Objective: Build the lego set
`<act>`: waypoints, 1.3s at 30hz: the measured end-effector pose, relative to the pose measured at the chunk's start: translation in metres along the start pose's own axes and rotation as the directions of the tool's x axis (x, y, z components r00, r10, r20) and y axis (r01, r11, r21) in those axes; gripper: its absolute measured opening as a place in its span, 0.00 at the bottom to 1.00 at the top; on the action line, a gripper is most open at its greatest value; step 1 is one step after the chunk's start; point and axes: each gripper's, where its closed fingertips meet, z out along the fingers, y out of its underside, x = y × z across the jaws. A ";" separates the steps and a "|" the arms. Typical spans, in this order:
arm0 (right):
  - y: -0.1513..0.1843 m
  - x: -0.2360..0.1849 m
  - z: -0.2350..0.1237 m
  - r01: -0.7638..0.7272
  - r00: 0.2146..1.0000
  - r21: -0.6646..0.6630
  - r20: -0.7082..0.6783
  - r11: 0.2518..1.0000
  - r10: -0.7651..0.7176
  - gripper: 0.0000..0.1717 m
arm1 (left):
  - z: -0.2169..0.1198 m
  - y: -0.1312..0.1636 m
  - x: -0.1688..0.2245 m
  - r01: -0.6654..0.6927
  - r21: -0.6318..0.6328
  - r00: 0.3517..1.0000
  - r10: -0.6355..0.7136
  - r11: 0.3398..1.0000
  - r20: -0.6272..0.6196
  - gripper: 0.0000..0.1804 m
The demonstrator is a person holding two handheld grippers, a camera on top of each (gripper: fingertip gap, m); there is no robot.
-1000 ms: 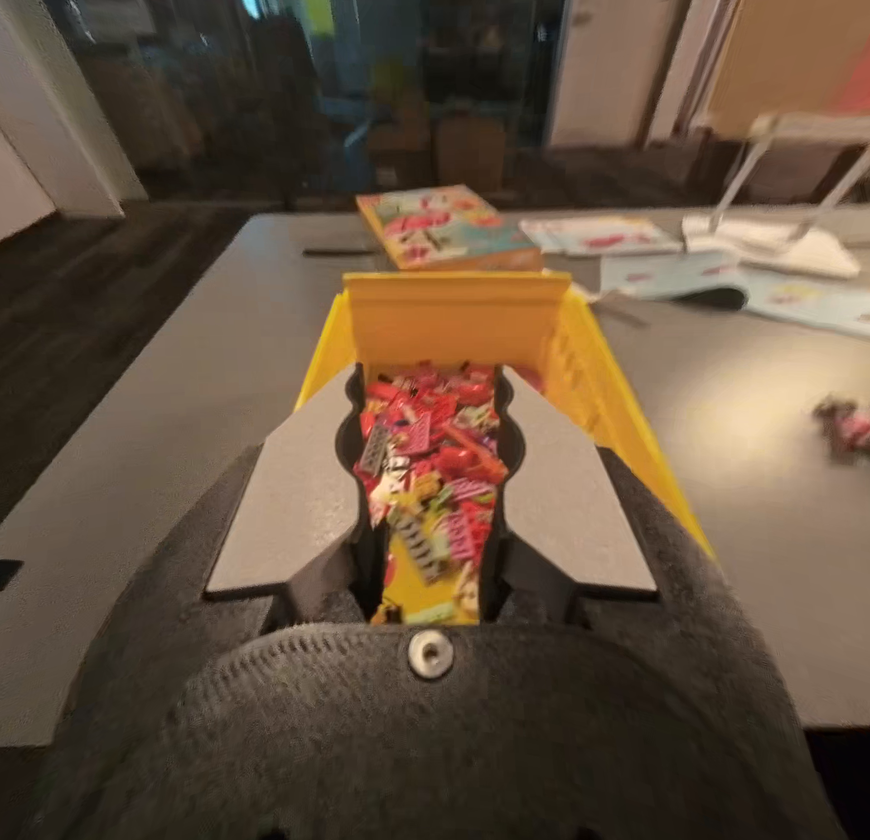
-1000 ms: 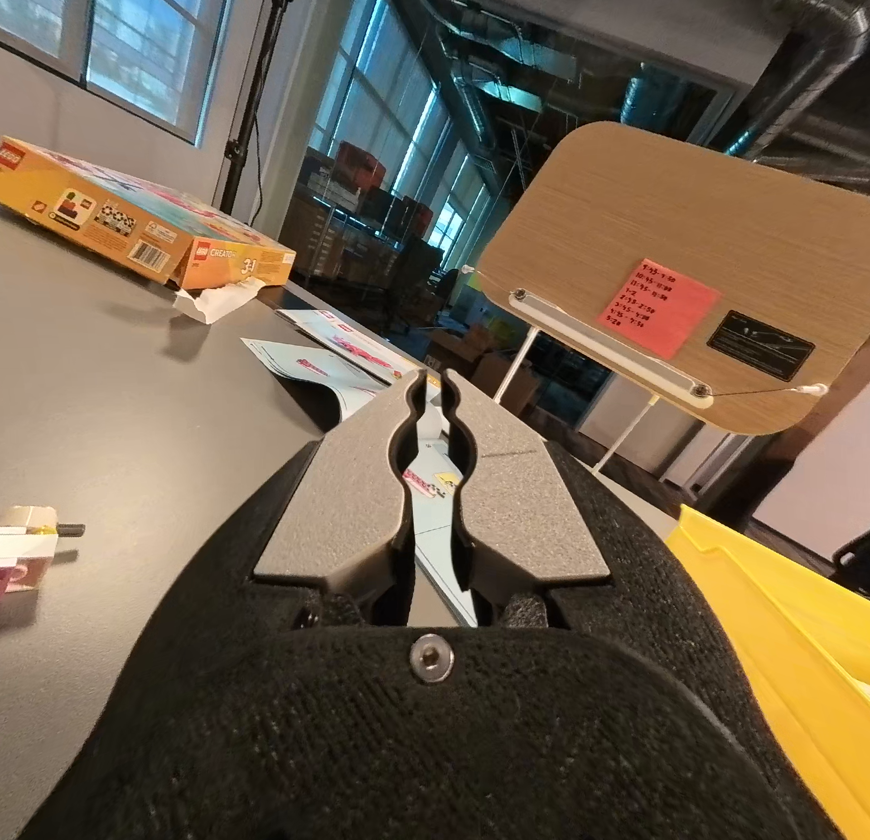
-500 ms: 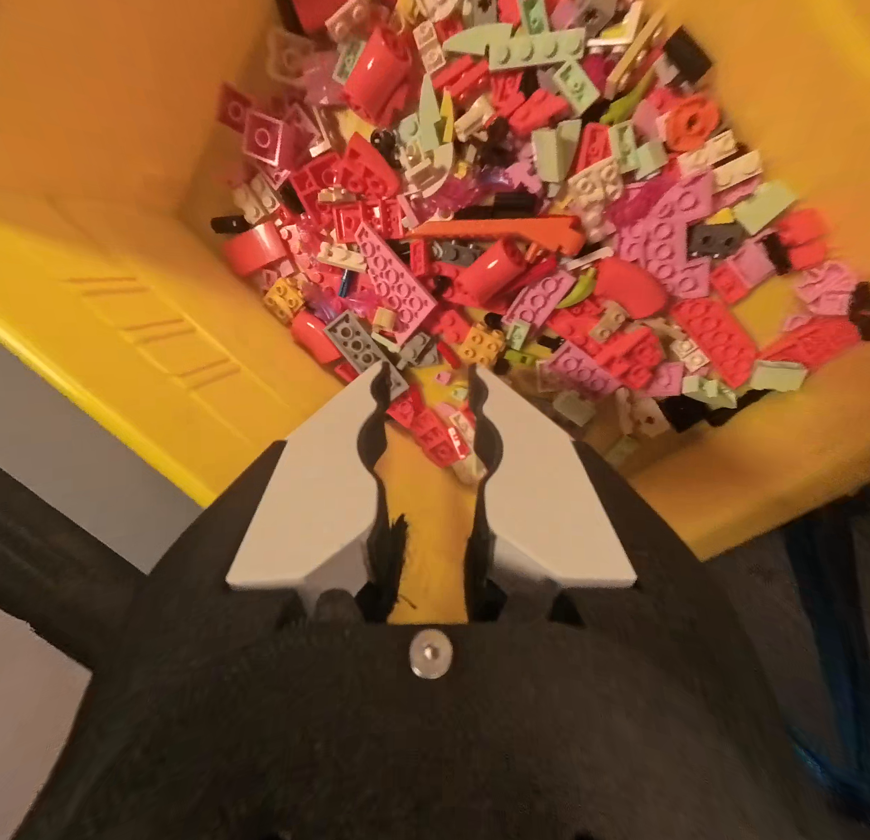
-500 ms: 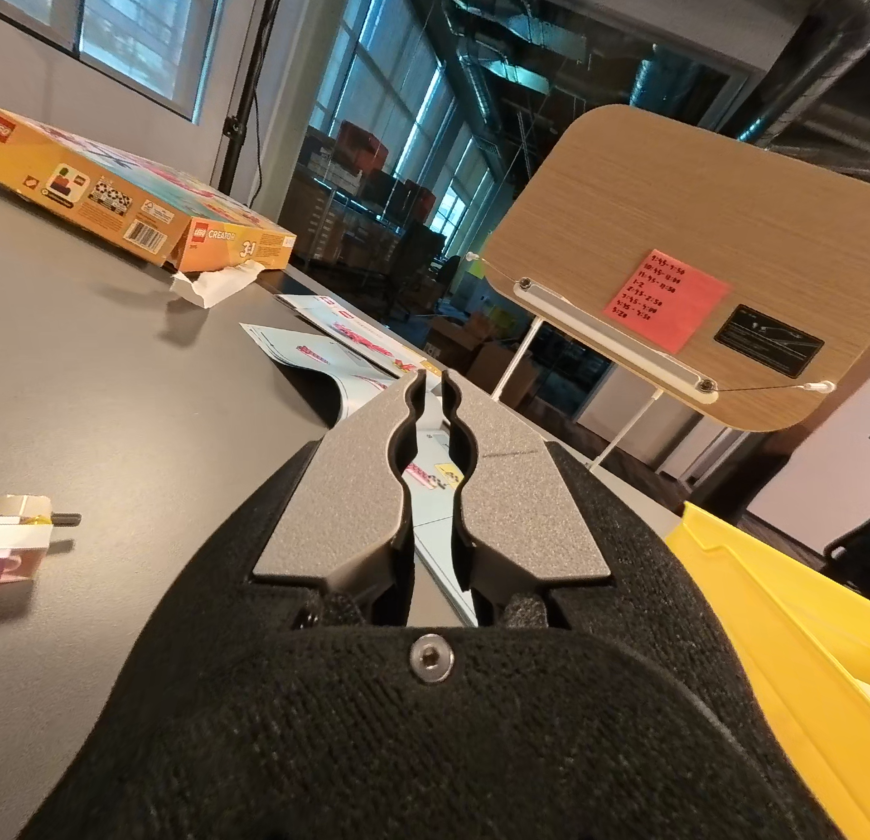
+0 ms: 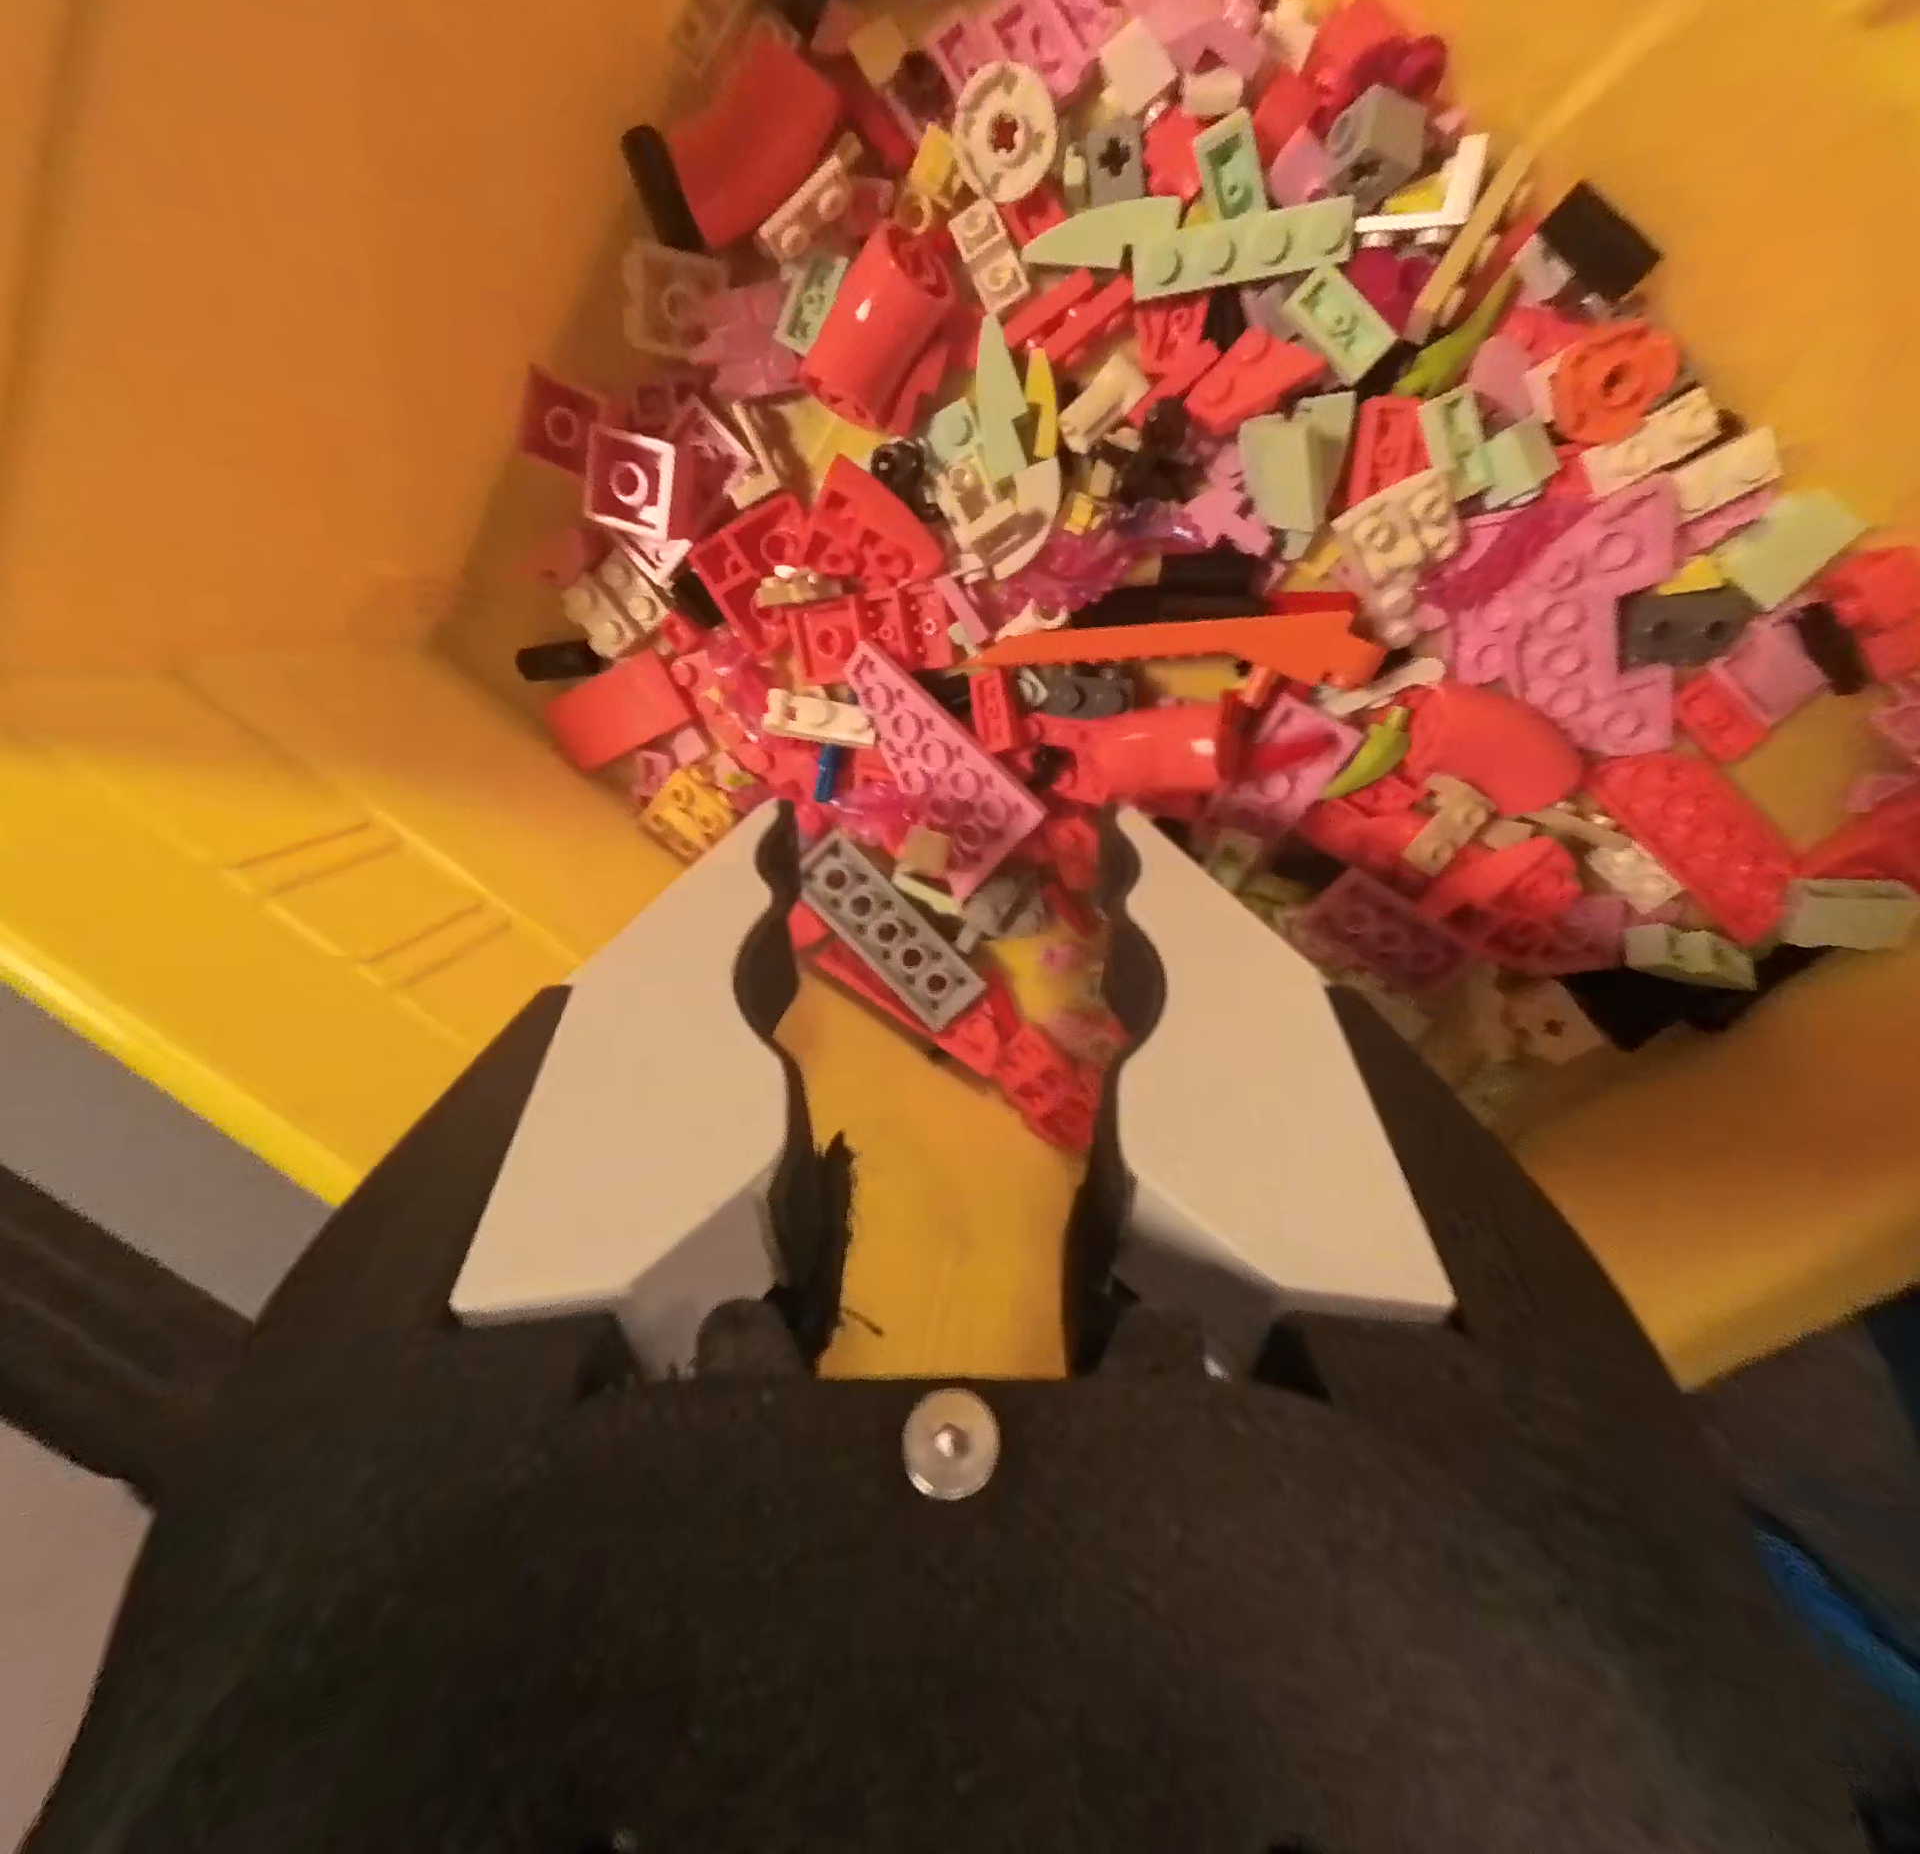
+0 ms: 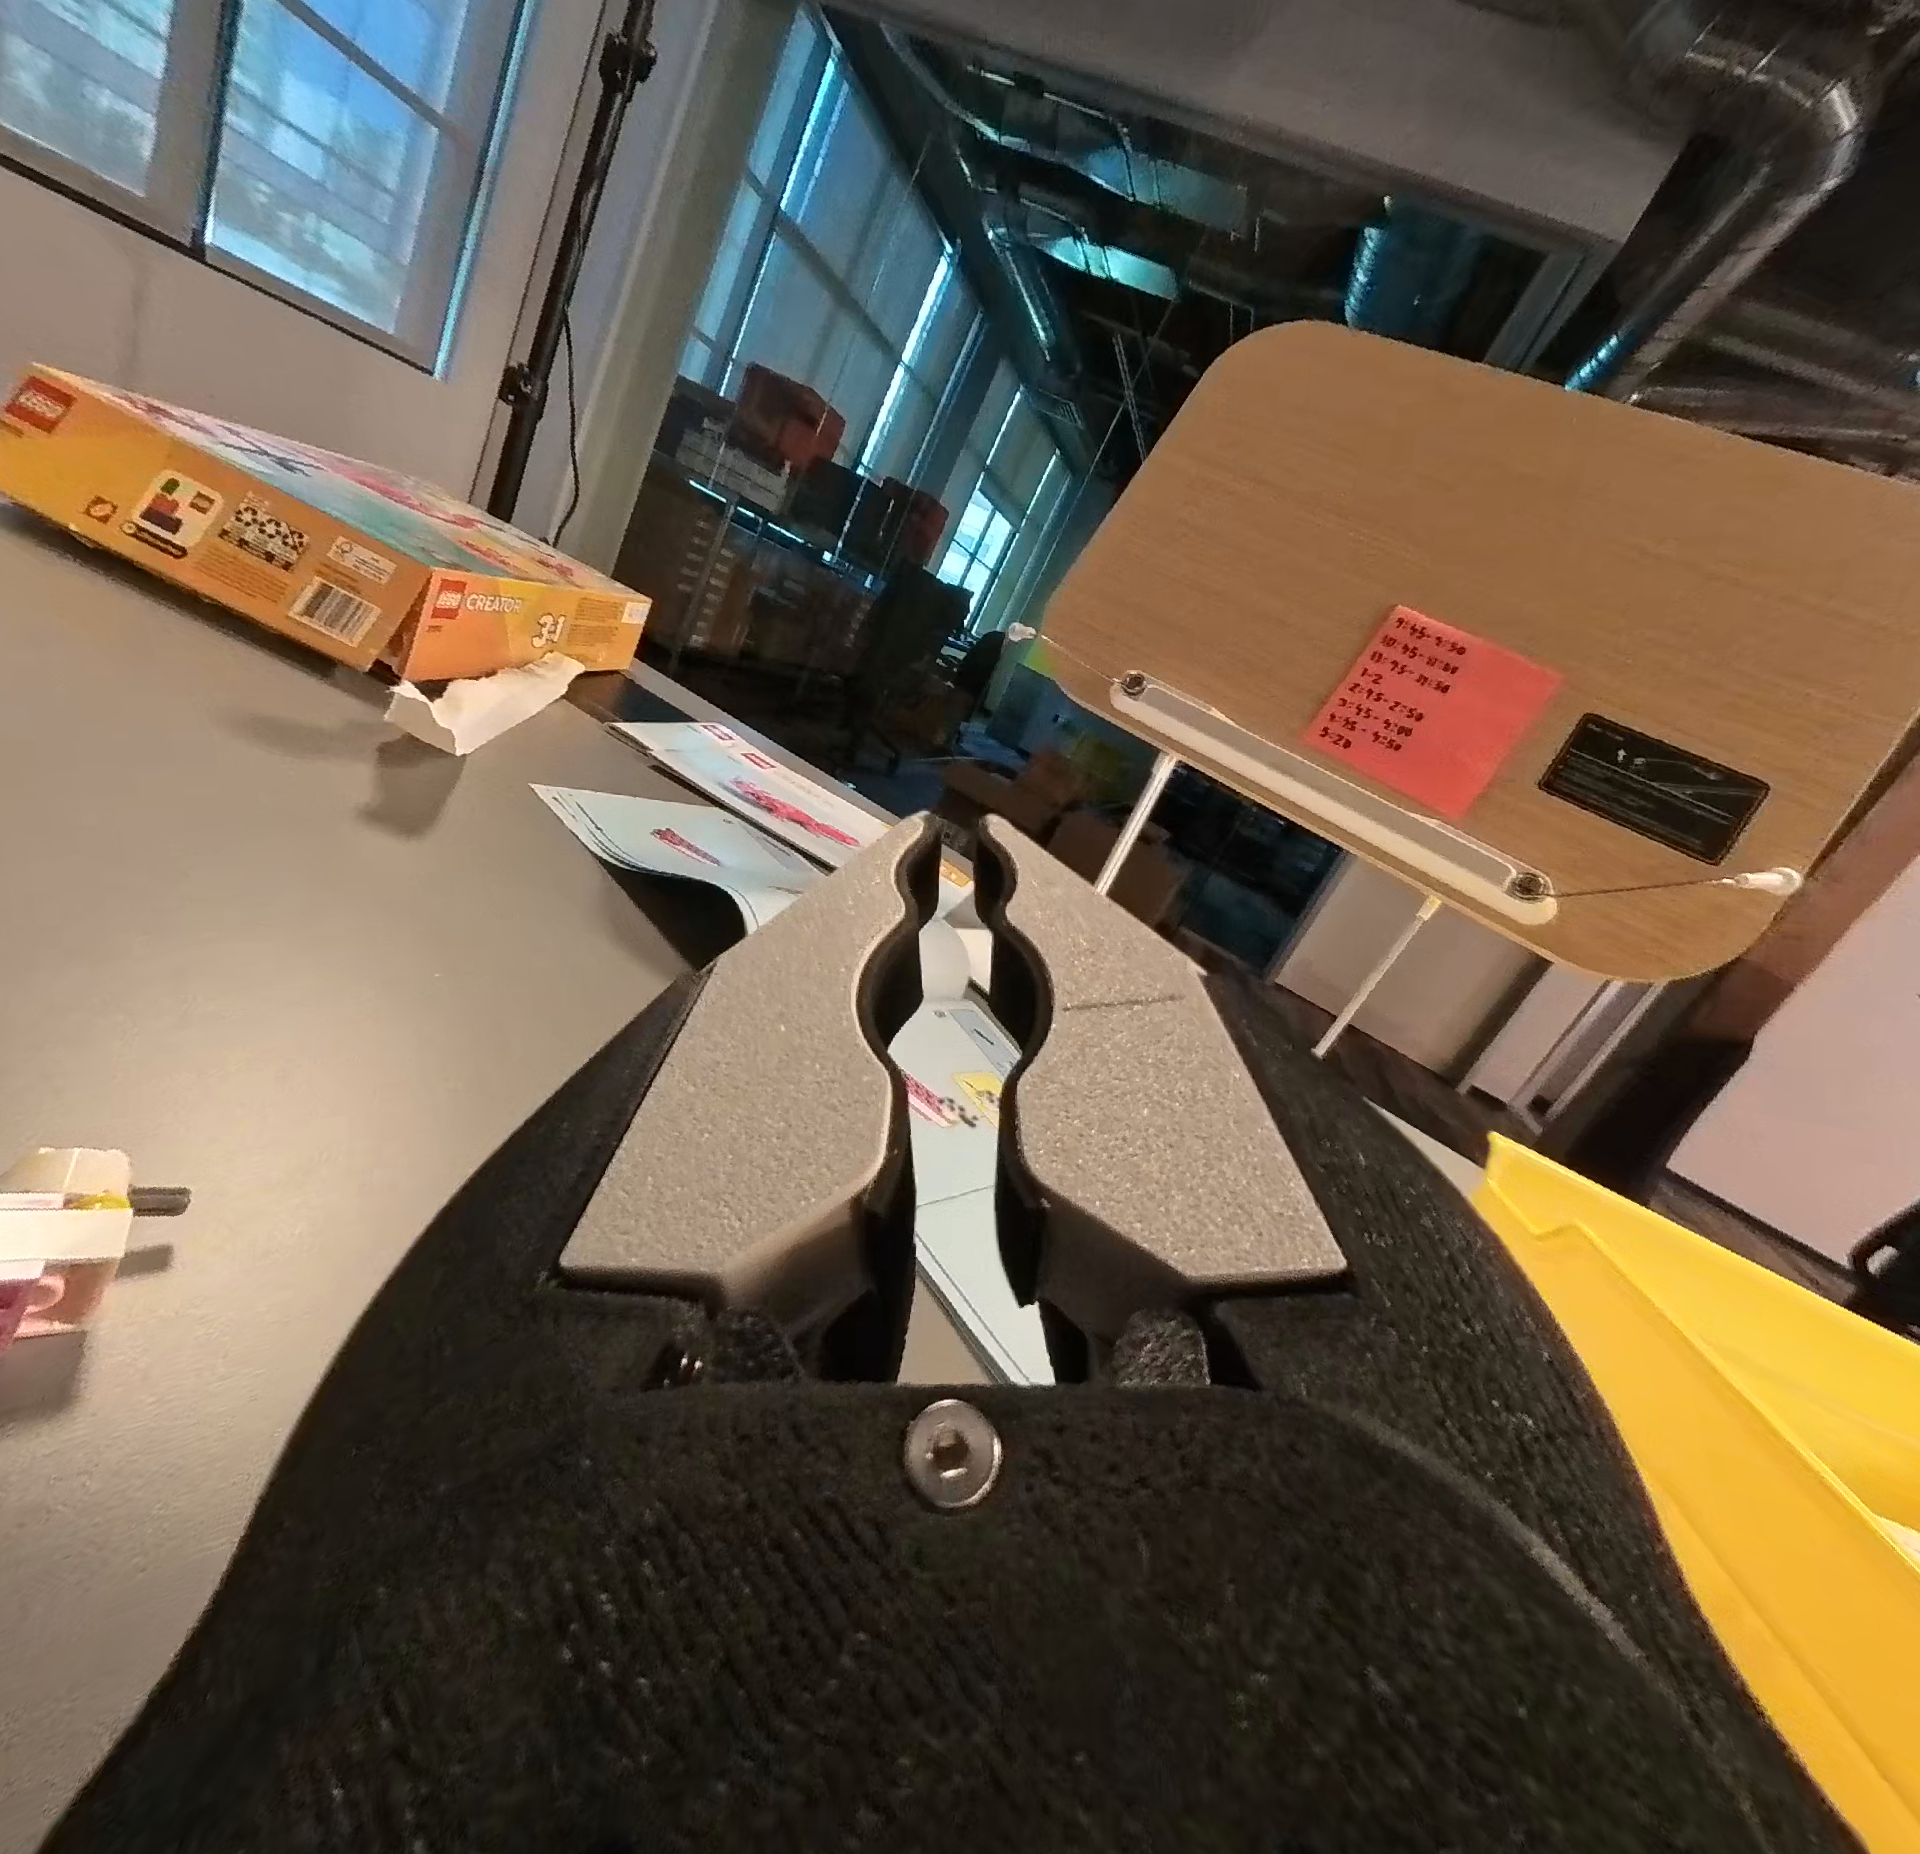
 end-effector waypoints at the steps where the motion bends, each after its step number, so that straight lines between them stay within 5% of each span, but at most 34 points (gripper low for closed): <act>1: -0.001 -0.001 0.000 0.002 1.000 0.004 0.005 1.000 -0.002 0.02 | 0.000 -0.003 -0.003 -0.019 0.013 1.000 0.019 1.000 0.015 0.30; 5: -0.001 -0.002 0.000 0.010 1.000 0.001 0.005 1.000 -0.010 0.02 | 0.000 -0.014 -0.020 -0.073 0.042 0.992 0.068 0.996 0.108 0.27; 8: 0.001 0.000 0.001 0.016 1.000 -0.011 -0.010 1.000 -0.016 0.02 | -0.007 -0.024 -0.053 0.056 0.112 0.967 -0.082 0.992 0.243 0.24; 11: 0.003 0.001 0.001 0.019 1.000 -0.020 -0.017 1.000 -0.019 0.02 | -0.017 -0.034 -0.051 0.163 0.189 0.972 -0.190 0.968 0.138 0.25; 16: 0.005 0.000 0.002 0.029 0.999 -0.032 -0.014 0.999 -0.030 0.02 | -0.008 0.007 -0.014 -0.031 -0.088 0.999 0.030 0.996 -0.014 0.15; 20: 0.006 -0.001 0.003 0.033 0.999 -0.037 -0.010 0.999 -0.033 0.02 | -0.001 0.024 0.005 -0.060 -0.212 0.993 0.037 0.975 -0.112 0.12; 28: 0.006 -0.002 0.003 0.024 1.000 -0.035 -0.005 0.999 -0.024 0.02 | 0.008 0.027 0.006 -0.057 -0.267 0.991 0.022 0.962 -0.131 0.15; 30: 0.005 -0.002 0.003 0.022 1.000 -0.034 -0.005 0.999 -0.022 0.02 | 0.009 0.028 0.003 -0.094 -0.277 0.991 0.063 0.956 -0.119 0.08; 31: 0.006 -0.002 0.003 0.021 1.000 -0.034 -0.004 0.999 -0.021 0.02 | 0.009 0.026 0.000 -0.110 -0.268 0.991 0.084 0.957 -0.108 0.01; 39: 0.006 -0.003 0.003 0.007 1.000 -0.036 0.005 0.999 -0.007 0.02 | -0.001 -0.012 -0.024 -0.052 -0.053 0.999 0.053 0.997 0.002 0.00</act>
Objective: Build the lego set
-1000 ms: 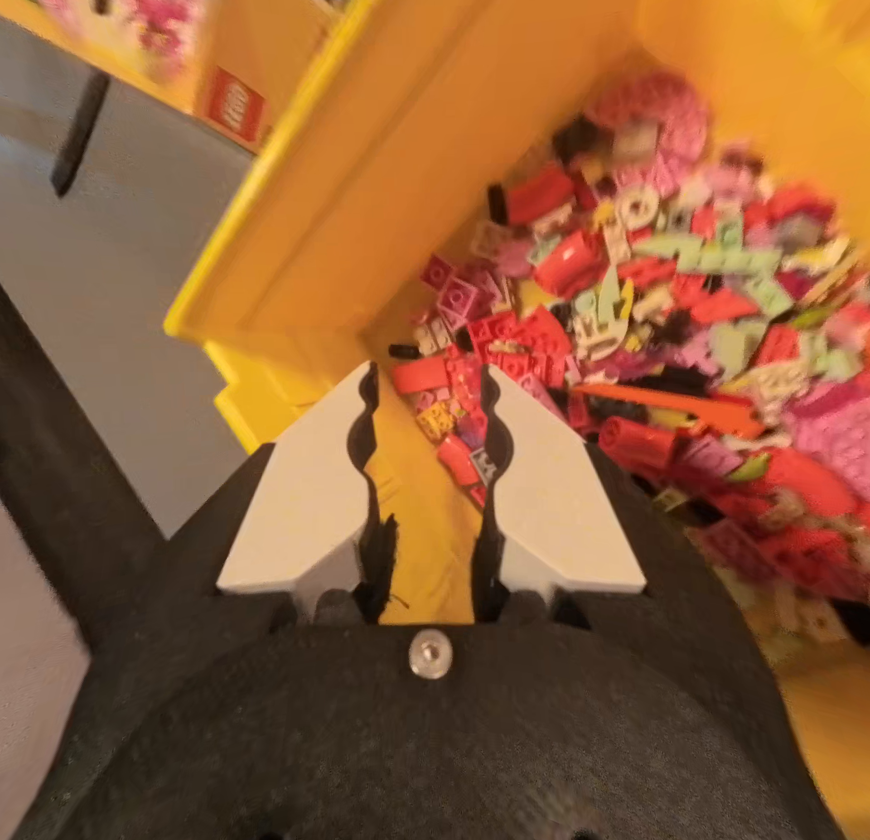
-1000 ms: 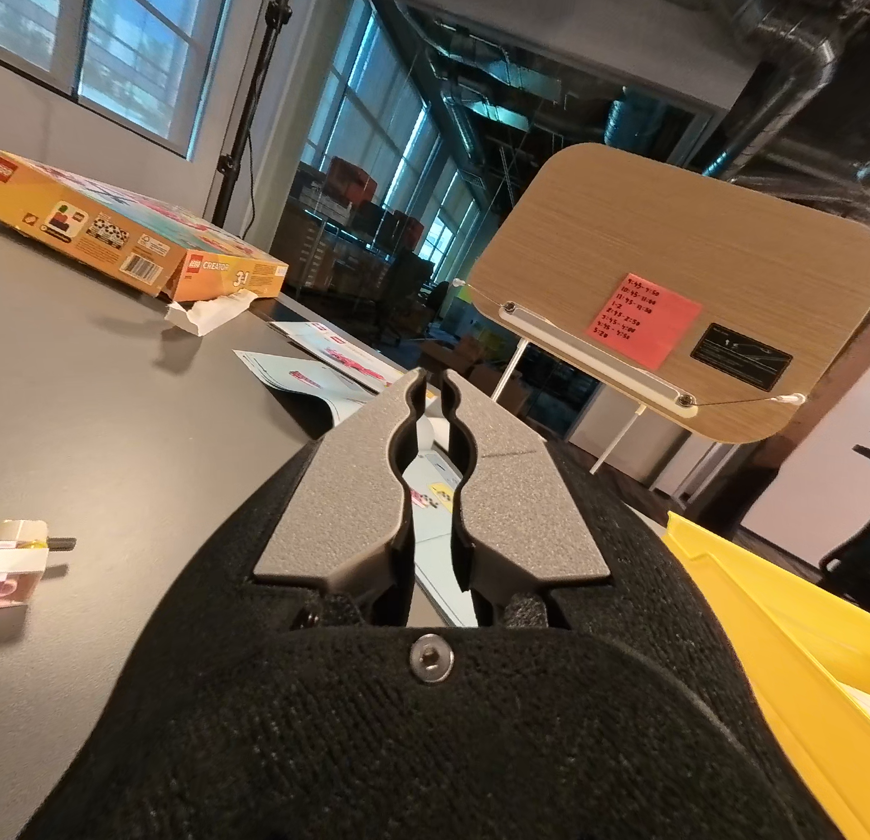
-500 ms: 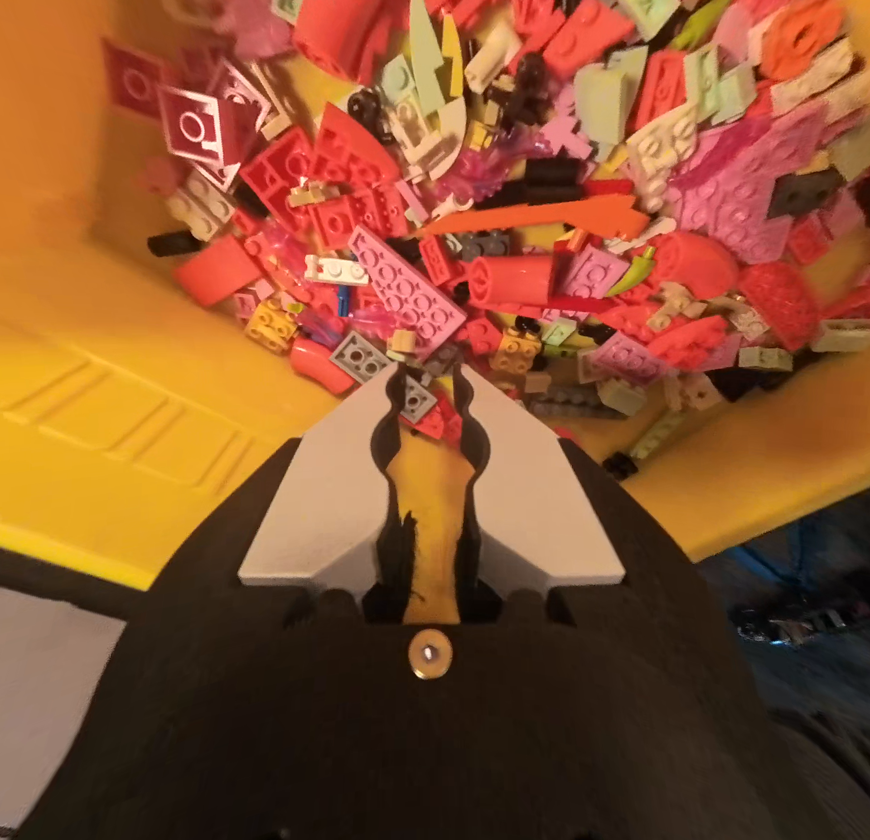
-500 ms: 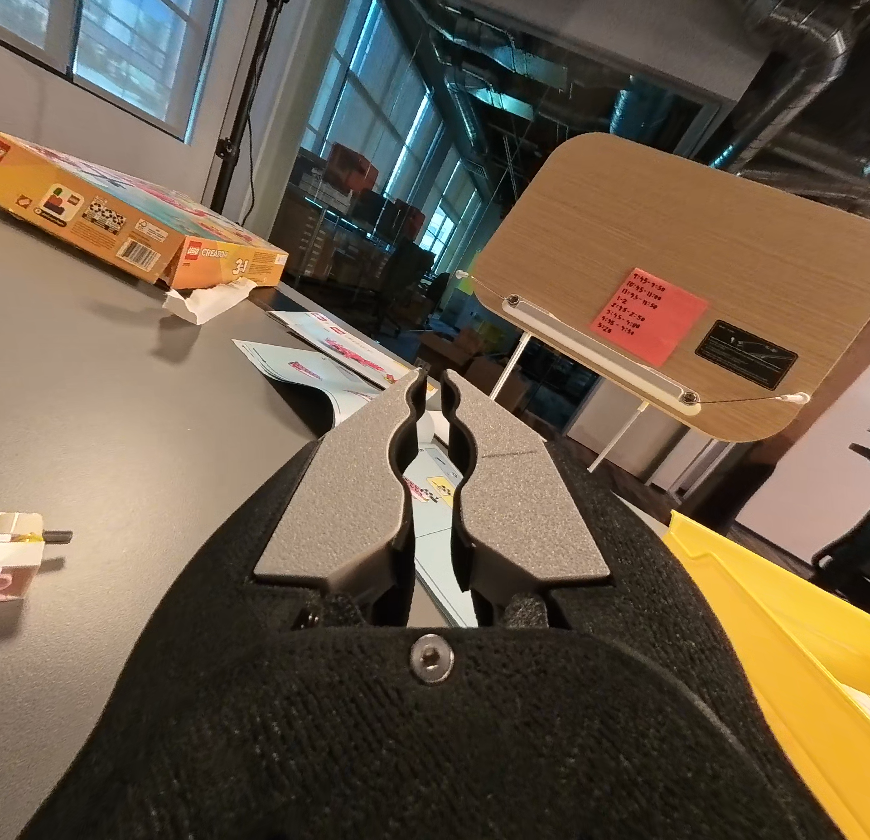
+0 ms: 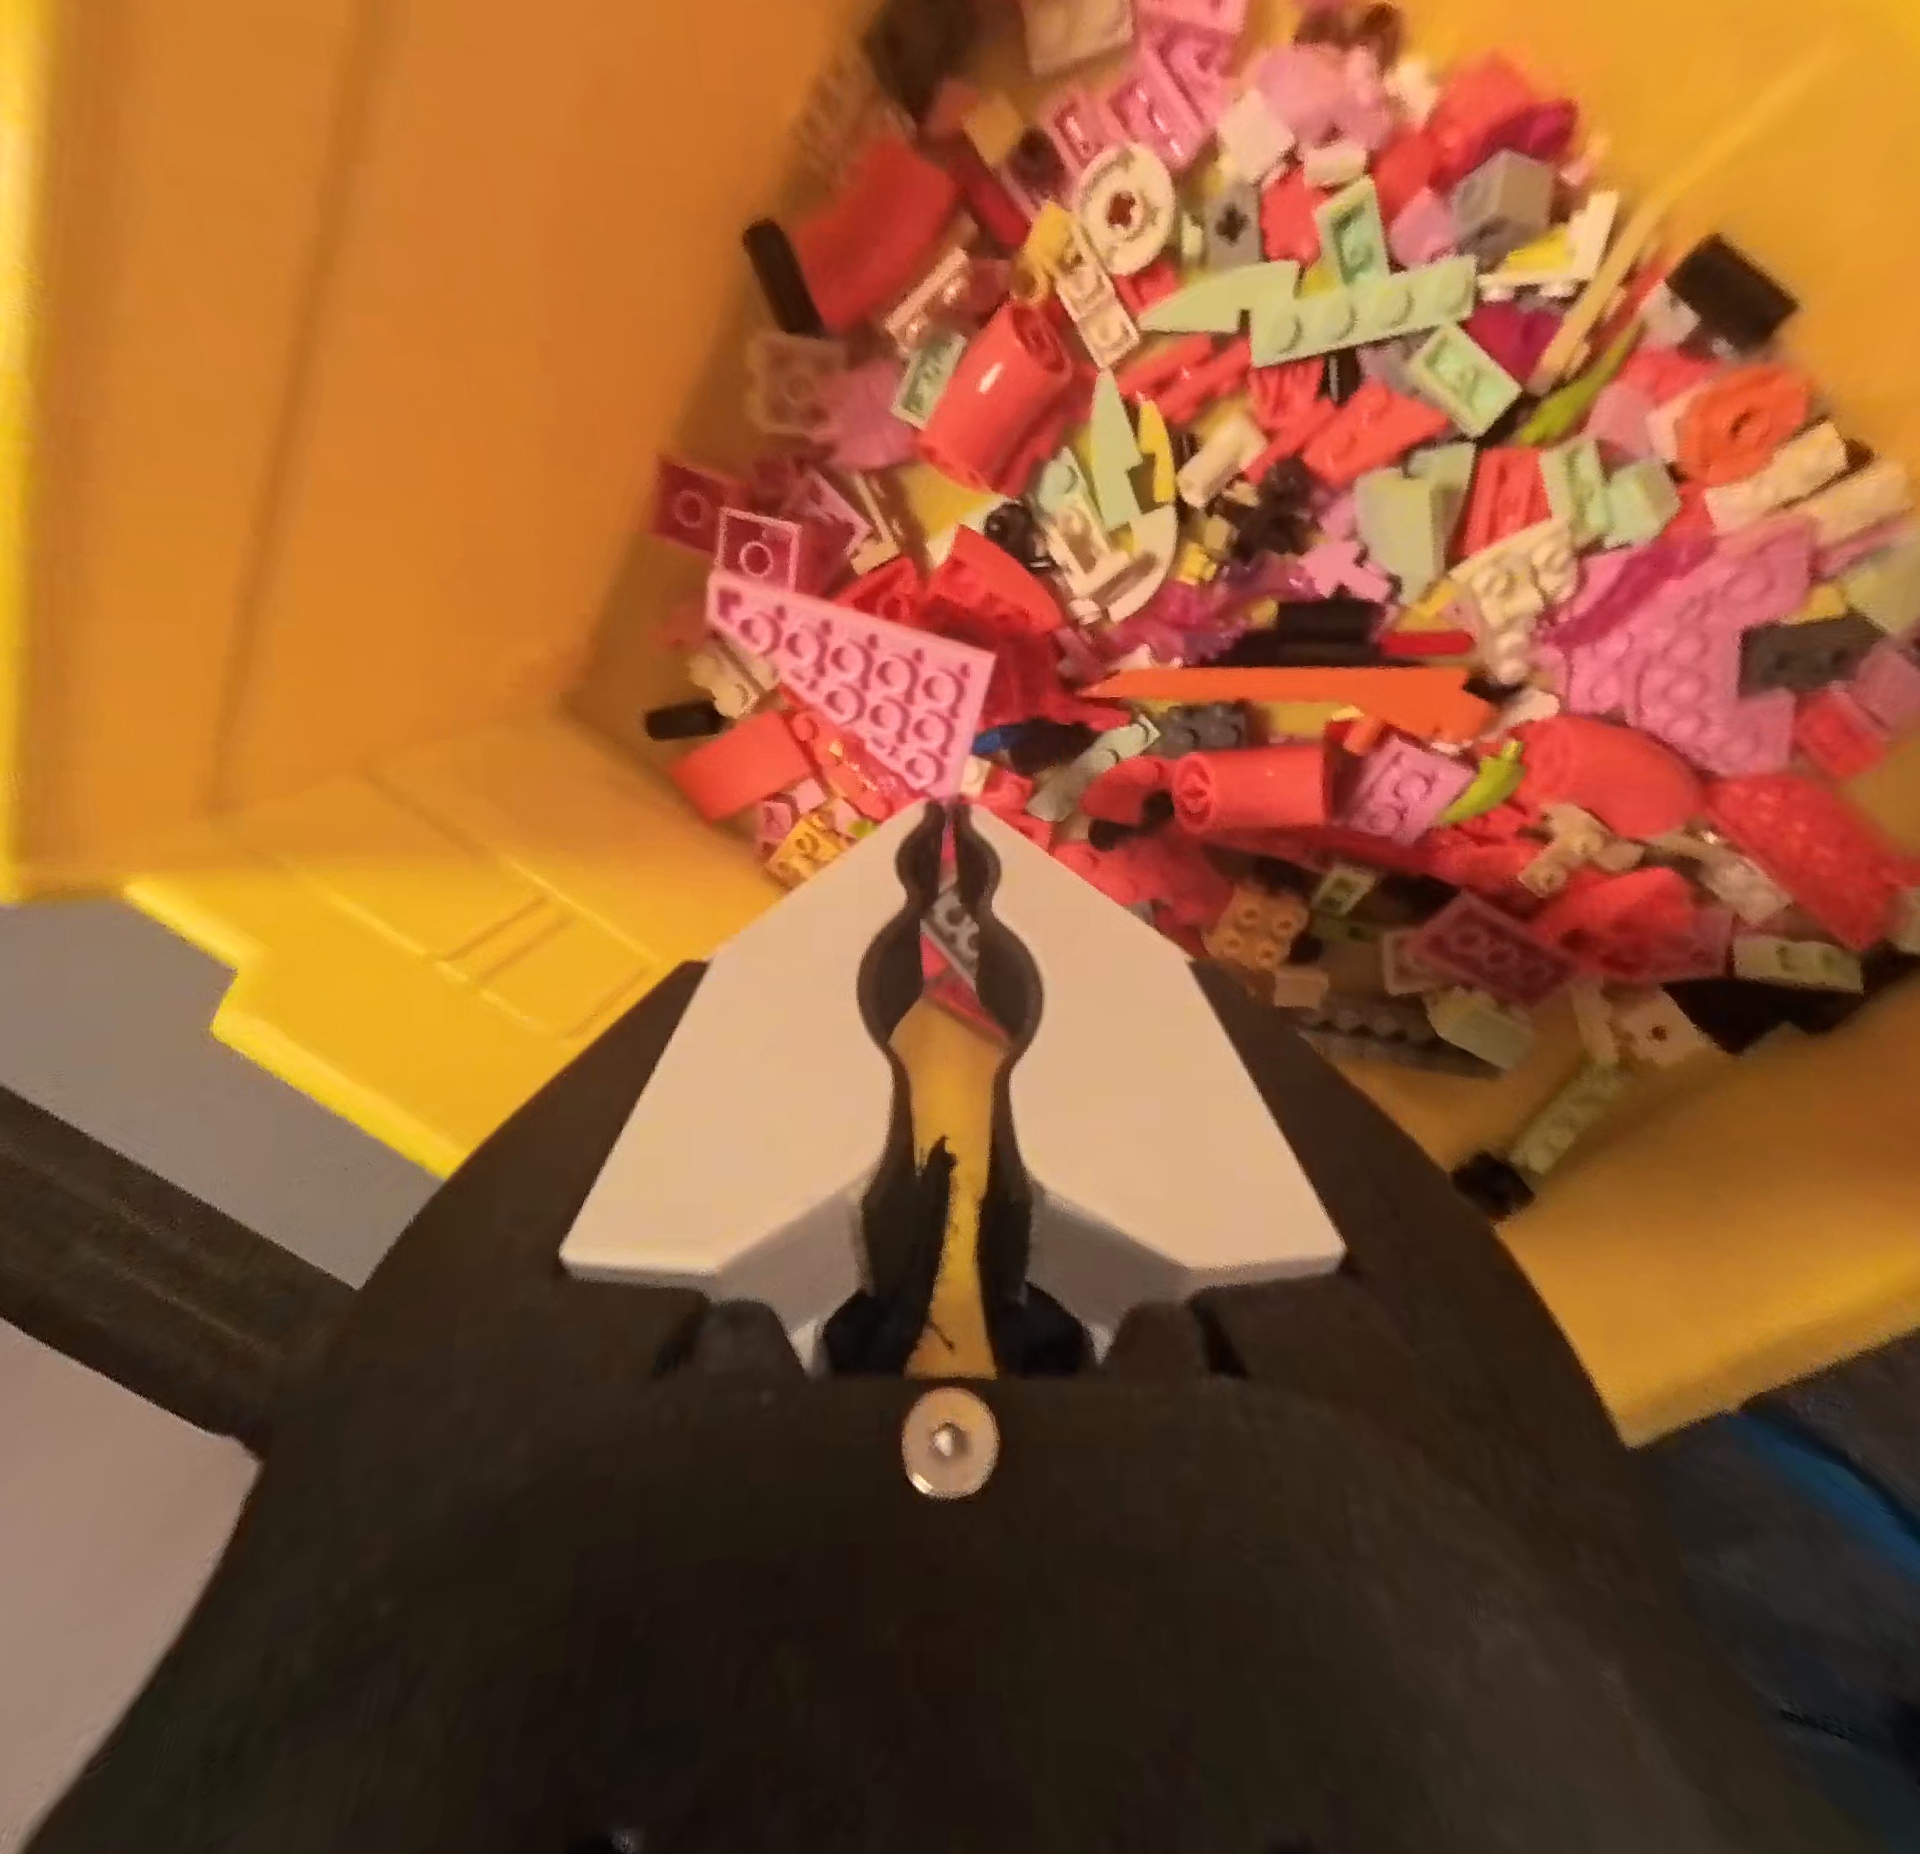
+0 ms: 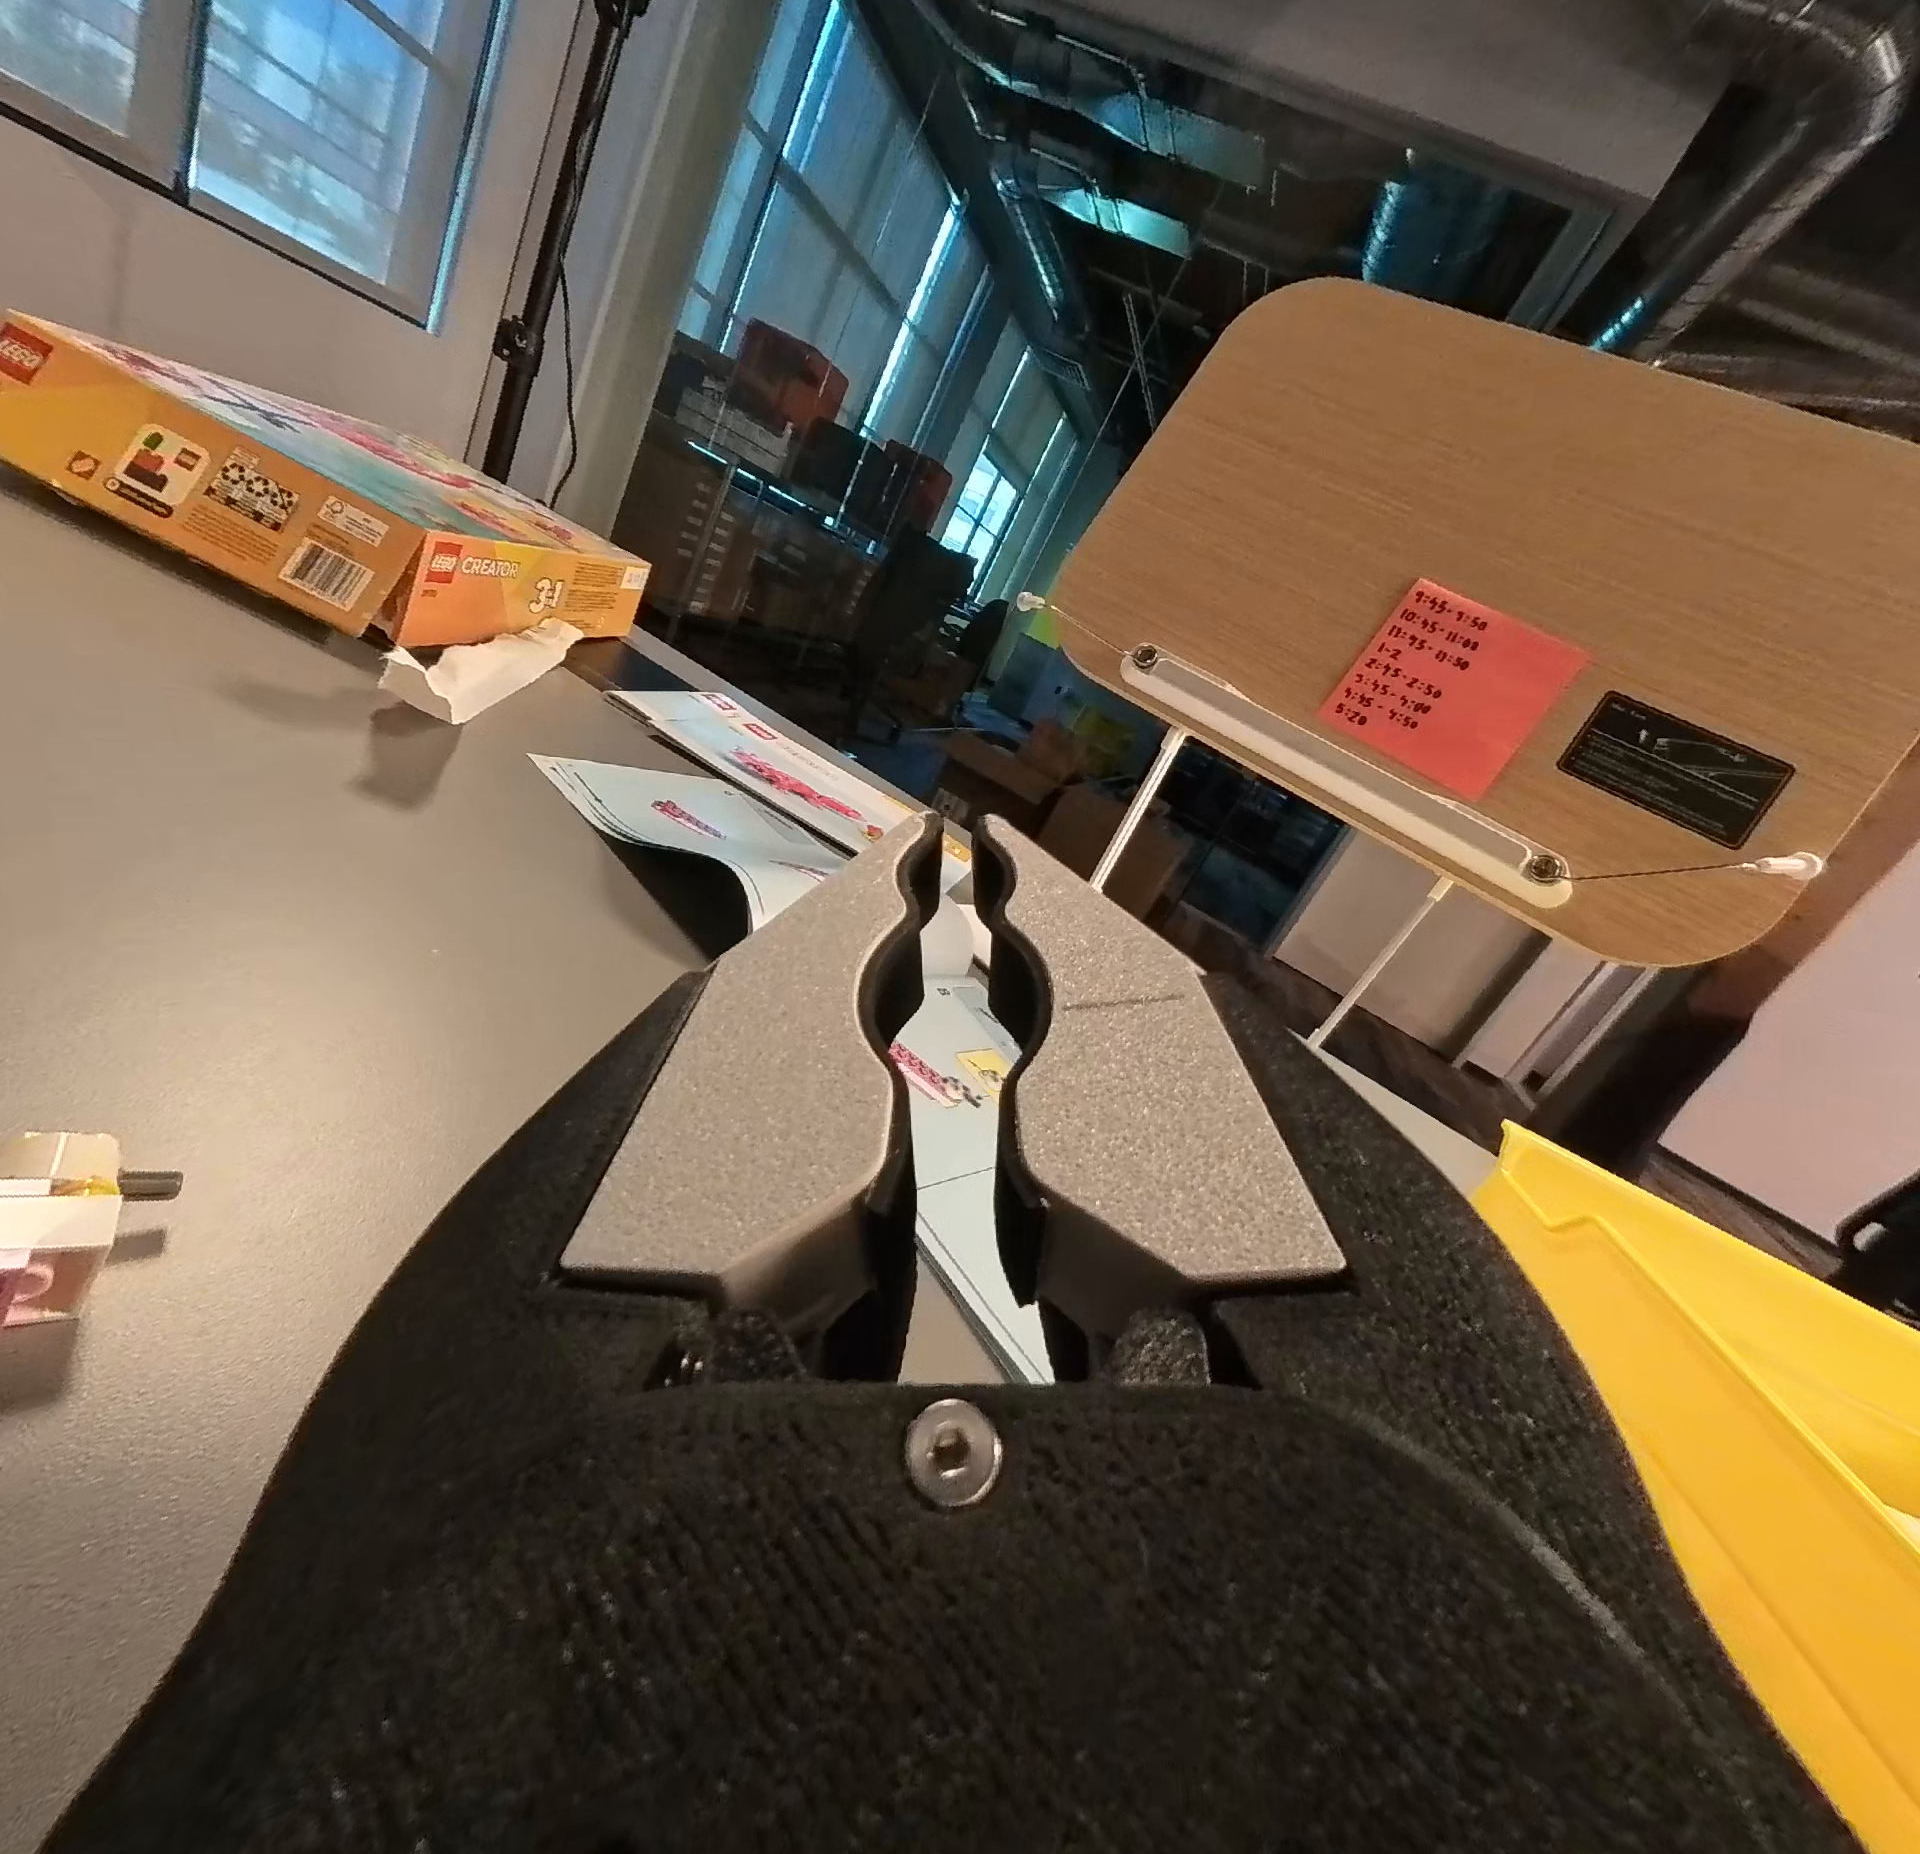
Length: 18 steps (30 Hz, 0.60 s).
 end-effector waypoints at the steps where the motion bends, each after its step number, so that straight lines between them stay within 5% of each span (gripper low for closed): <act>1: 0.000 0.000 0.000 -0.002 1.000 0.000 0.002 1.000 0.002 0.02 | 0.001 0.000 -0.002 0.014 -0.003 1.000 -0.014 1.000 0.009 0.03; 4: 0.001 -0.001 0.000 -0.004 1.000 -0.002 0.006 1.000 0.004 0.02 | 0.002 0.006 -0.004 0.057 -0.028 0.998 -0.056 0.998 0.020 0.16; 10: 0.002 -0.001 0.001 -0.007 1.000 -0.007 0.010 1.000 0.007 0.02 | 0.000 0.025 0.020 0.083 -0.121 0.993 -0.092 0.989 -0.071 0.09; 18: 0.002 -0.002 0.001 -0.007 1.000 -0.011 0.014 1.000 0.007 0.02 | 0.010 0.034 0.026 0.101 -0.183 0.993 -0.110 0.978 -0.042 0.09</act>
